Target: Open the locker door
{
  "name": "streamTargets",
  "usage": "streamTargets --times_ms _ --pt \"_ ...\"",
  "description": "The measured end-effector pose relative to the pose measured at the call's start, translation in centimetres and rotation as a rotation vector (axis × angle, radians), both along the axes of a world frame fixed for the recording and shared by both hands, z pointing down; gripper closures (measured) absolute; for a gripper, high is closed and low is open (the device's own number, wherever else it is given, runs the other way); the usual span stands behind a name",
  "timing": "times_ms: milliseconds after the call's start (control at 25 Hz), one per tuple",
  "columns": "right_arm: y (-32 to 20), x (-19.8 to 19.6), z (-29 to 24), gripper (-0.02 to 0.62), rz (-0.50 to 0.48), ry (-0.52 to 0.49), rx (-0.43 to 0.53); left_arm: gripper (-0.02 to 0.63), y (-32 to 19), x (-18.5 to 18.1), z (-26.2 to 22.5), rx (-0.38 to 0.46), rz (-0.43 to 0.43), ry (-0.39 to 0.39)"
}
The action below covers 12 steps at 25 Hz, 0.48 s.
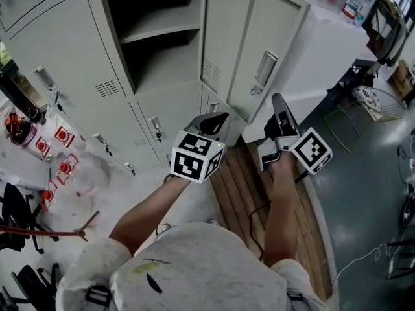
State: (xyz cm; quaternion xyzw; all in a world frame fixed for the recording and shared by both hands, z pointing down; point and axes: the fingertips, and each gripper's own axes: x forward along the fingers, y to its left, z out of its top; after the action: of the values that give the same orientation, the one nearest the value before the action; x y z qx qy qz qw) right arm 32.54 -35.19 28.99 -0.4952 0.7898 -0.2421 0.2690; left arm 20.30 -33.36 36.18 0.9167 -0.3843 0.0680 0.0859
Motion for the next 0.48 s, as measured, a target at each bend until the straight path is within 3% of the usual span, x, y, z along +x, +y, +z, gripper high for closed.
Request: streamTargets --times_ms 320,480 --pt "1.8 -5.3 -0.9 0.586 -0.032 0.11 0.055 0.6 0.7 -5.3 -0.4 -0.007 -0.091 0.023" --pt "2.0 -8.2 0.0 0.586 -0.037 0.164 0.022 0.6 0.8 -8.8 -0.7 -0.003 -0.156 0.031"
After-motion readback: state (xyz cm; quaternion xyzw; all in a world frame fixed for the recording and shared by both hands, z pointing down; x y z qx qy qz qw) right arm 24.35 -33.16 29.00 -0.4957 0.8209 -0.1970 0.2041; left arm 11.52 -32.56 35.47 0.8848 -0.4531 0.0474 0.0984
